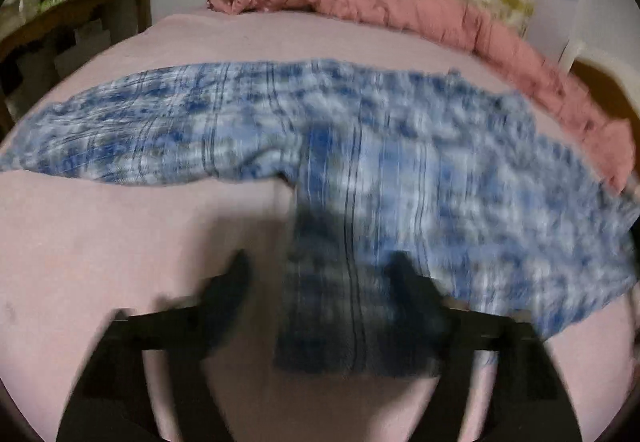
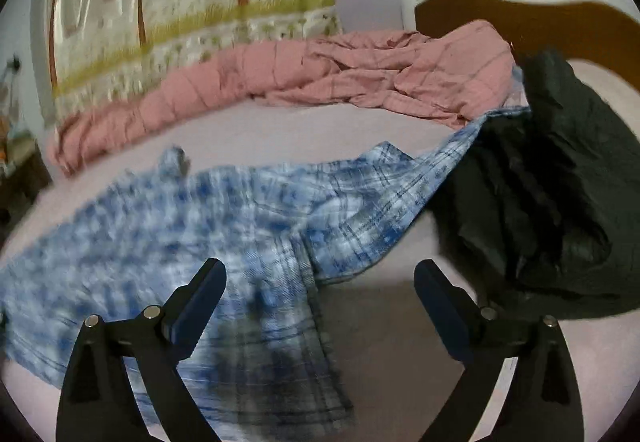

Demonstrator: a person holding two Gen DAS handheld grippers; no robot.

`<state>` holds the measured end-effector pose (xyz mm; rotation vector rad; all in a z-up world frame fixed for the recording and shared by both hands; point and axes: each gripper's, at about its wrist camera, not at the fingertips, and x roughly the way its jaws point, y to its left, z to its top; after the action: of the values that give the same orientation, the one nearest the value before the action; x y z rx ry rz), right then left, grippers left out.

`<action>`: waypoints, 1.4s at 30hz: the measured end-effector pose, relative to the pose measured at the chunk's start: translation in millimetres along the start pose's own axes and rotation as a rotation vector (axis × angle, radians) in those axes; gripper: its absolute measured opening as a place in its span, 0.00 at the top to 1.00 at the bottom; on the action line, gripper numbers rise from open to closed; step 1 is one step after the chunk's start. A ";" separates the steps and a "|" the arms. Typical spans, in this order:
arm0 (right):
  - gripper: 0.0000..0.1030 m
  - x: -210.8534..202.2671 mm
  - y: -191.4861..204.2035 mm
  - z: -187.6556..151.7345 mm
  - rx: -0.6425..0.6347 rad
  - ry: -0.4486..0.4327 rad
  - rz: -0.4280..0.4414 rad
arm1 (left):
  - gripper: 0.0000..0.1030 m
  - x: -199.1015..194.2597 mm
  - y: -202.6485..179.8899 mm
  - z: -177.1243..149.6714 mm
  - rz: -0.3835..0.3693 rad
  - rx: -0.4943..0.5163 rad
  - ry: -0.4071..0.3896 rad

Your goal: Fold large clothes

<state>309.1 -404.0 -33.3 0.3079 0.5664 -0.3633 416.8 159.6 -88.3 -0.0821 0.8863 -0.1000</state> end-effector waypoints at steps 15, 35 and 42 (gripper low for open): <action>0.93 38.4 -14.8 -42.3 0.089 0.313 0.272 | 0.93 -8.1 27.1 3.0 -0.150 -0.180 -0.034; 0.94 -158.1 -62.0 -93.2 -0.030 0.175 0.283 | 0.92 -187.8 1.6 -118.0 0.053 0.012 -0.109; 0.90 -170.3 -52.1 -134.2 -0.147 0.171 0.111 | 0.65 -186.5 -2.9 -158.0 0.203 0.060 -0.175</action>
<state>92.0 -357.3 -53.4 0.2286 0.7366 -0.1880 176.9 174.6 -44.2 0.0547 0.7122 0.0698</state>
